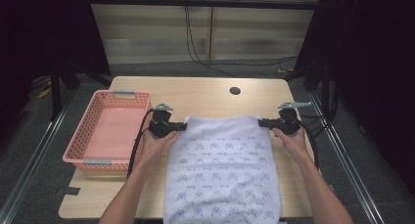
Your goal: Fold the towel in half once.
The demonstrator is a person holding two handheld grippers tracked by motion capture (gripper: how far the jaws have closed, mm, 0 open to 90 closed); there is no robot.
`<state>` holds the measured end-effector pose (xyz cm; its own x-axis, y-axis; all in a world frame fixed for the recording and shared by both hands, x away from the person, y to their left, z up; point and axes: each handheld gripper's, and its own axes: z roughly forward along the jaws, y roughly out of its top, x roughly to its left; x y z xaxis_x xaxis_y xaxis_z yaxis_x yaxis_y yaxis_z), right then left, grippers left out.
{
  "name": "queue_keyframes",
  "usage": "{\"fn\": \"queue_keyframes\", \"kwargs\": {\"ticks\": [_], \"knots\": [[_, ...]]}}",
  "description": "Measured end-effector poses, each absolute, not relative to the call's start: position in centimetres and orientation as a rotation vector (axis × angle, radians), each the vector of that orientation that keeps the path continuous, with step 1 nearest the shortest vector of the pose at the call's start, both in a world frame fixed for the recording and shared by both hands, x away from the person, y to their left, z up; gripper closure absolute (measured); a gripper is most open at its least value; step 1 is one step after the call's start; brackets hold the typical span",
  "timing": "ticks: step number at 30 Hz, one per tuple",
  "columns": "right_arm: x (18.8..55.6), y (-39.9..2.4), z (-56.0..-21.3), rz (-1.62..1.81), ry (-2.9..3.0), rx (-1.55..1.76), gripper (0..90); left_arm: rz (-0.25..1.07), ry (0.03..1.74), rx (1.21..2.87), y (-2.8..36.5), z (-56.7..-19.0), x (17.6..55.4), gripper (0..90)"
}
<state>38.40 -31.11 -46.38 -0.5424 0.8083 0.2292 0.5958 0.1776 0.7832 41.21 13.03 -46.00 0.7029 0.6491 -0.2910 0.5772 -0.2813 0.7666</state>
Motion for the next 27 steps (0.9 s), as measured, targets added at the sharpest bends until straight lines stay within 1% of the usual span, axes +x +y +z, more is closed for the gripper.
{"fn": "queue_keyframes", "kwargs": {"ticks": [3,14,27], "knots": [[38.3,-31.6,-44.9,1.340,2.187,1.334,86.5,0.110,0.931,1.921,13.9,-44.2,41.2,87.6],[38.8,-31.6,-38.7,1.436,2.102,1.236,86.7,0.214,0.877,1.854,15.4,-38.5,41.9,87.6],[39.6,-30.9,-33.1,1.468,2.043,1.139,86.7,0.302,0.870,1.802,16.1,-34.1,43.2,87.7]]}}
